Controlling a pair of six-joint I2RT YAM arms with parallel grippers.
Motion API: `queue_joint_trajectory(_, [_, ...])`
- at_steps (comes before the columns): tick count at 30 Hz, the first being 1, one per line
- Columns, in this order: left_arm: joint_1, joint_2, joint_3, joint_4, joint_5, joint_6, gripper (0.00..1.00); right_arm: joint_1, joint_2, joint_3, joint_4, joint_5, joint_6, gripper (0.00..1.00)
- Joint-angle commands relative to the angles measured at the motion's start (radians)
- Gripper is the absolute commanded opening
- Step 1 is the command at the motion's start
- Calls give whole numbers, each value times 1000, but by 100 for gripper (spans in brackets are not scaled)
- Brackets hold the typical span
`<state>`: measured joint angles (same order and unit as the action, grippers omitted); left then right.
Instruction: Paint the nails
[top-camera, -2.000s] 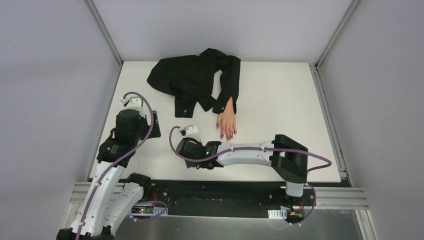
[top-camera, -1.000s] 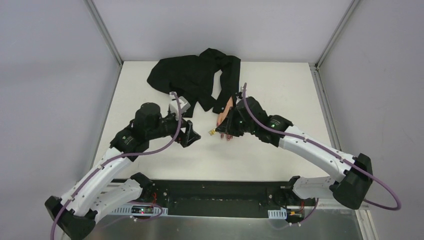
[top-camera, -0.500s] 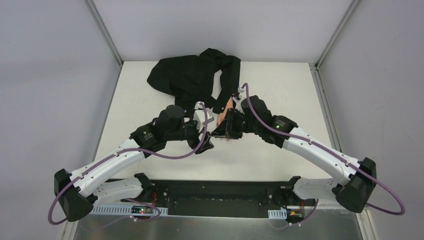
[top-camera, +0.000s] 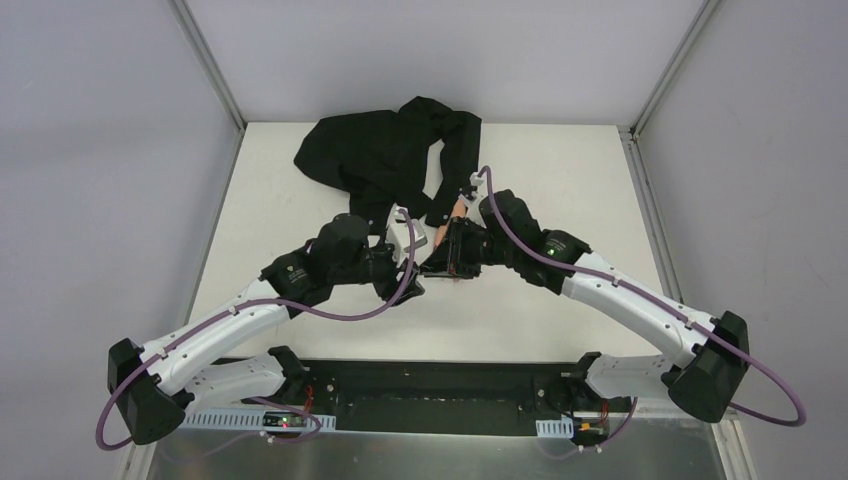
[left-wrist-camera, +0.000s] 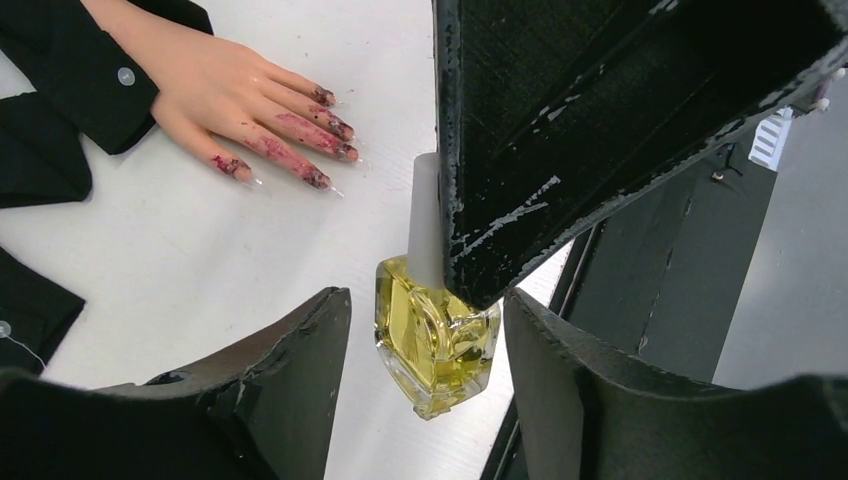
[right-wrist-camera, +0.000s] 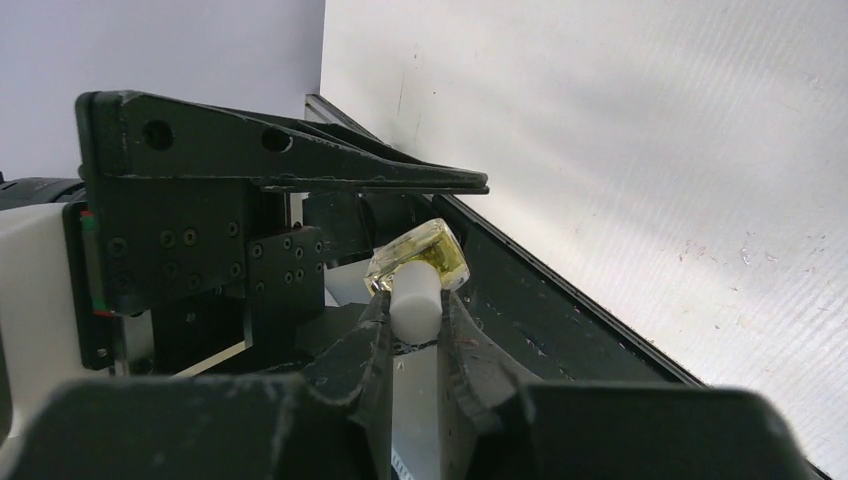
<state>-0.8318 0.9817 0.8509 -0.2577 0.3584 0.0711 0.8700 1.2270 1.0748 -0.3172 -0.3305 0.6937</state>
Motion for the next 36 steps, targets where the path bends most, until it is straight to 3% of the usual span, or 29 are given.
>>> queue_joint_trajectory(1, [-9,-6,7,43,36,0,57,-3,12,8,50,-32,9,0])
queue_joint_trajectory(13, [-8,-9,8,43,88,-1,2,-2,9,7,54,-61,-33,0])
queue_joint_trajectory(18, [-9,-26,18,41,175,-24,0,-2,-16,-13,97,-103,-123,0])
queue_joint_trajectory(27, [-9,-22,56,41,477,-99,0,3,-75,-81,205,-207,-371,0])
queue_joint_trajectory(32, [-9,-28,47,41,419,-97,0,13,-103,-60,206,-252,-413,0])
queue_joint_trajectory(33, [-9,-36,44,41,389,-95,0,12,-116,-61,202,-224,-411,9])
queue_joint_trajectory(34, [-9,-47,40,41,355,-92,0,13,-137,-68,197,-190,-405,26])
queue_joint_trajectory(36, [-9,-76,30,44,264,-86,0,11,-185,-93,197,-116,-391,41])
